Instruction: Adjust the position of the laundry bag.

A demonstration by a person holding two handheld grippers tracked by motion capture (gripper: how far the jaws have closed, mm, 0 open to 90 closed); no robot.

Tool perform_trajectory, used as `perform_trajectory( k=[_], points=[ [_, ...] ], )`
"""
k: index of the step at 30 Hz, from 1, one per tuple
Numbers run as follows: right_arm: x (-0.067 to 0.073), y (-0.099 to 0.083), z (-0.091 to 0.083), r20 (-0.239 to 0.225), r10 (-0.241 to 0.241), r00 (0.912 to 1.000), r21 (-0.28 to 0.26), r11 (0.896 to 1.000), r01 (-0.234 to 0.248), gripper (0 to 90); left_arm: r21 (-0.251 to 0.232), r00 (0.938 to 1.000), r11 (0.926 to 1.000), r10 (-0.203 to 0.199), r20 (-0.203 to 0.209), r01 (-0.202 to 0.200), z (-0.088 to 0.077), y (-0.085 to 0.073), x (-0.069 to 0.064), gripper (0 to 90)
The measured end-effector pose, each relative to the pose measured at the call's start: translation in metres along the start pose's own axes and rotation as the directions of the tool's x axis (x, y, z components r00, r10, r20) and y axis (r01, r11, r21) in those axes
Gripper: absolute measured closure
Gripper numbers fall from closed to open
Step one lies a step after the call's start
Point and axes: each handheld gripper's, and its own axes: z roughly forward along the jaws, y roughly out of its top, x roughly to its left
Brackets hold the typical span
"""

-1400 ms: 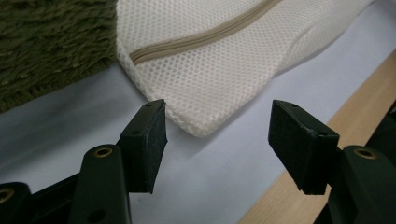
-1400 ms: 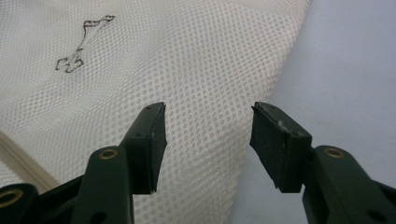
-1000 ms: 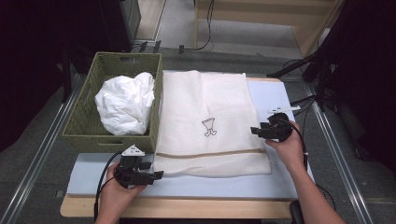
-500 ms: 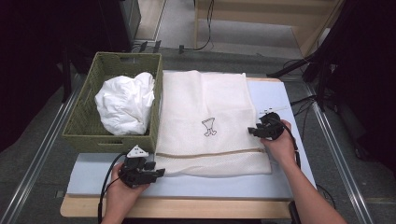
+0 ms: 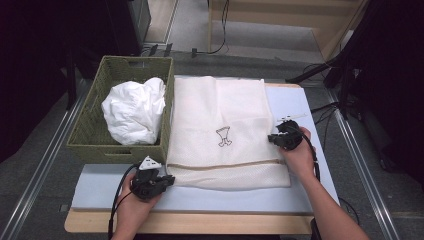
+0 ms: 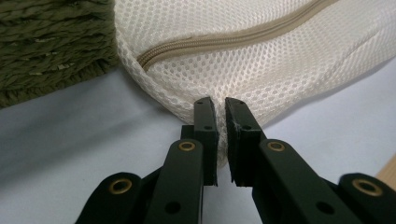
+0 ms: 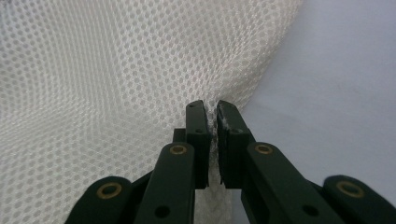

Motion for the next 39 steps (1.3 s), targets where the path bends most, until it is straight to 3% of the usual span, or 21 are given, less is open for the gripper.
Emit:
perform_trajectory(
  k=[4,7,10,14,18,26,33,39],
  points=[
    [-0.008,-0.003,-0.008,-0.041,0.044,0.9982,-0.005,0.999,-0.044,84.5,0.009,0.9996,0.9996,0.028,0.008,-0.028,0.001,0.004,-0.004,84.9],
    [-0.011,-0.006,-0.010,-0.034,0.045,0.9984,0.012,0.999,-0.044,84.9,0.008,0.9991,0.9993,0.037,0.020,-0.037,0.001,0.007,-0.006,84.9],
    [-0.012,-0.007,-0.015,-0.033,0.046,0.9984,-0.013,0.999,-0.046,85.4,0.013,0.9984,0.9991,0.040,0.040,-0.041,0.002,0.010,-0.007,85.0],
    [-0.016,-0.015,-0.020,-0.015,0.052,0.9985,-0.003,0.999,-0.052,85.1,0.022,0.9957,0.9969,0.074,0.056,-0.075,0.006,0.014,-0.012,84.9],
    [-0.024,-0.022,-0.026,-0.007,0.092,0.9958,-0.006,0.996,-0.092,85.1,0.024,0.9911,0.9941,0.104,0.083,-0.106,0.009,0.016,-0.018,85.0],
    [-0.029,-0.030,-0.031,-0.008,0.104,0.9946,-0.008,0.995,-0.104,84.6,0.030,0.9900,0.9947,0.095,0.105,-0.098,0.015,0.019,-0.018,84.4],
    [-0.038,-0.037,-0.036,0.000,0.112,0.9937,-0.015,0.994,-0.112,84.0,0.043,0.9830,0.9912,0.118,0.140,-0.126,0.020,0.022,-0.024,84.5],
    [-0.040,-0.042,-0.037,-0.008,0.114,0.9934,-0.008,0.993,-0.114,83.9,0.052,0.9824,0.9914,0.111,0.151,-0.120,0.018,0.020,-0.027,84.4]
  ],
)
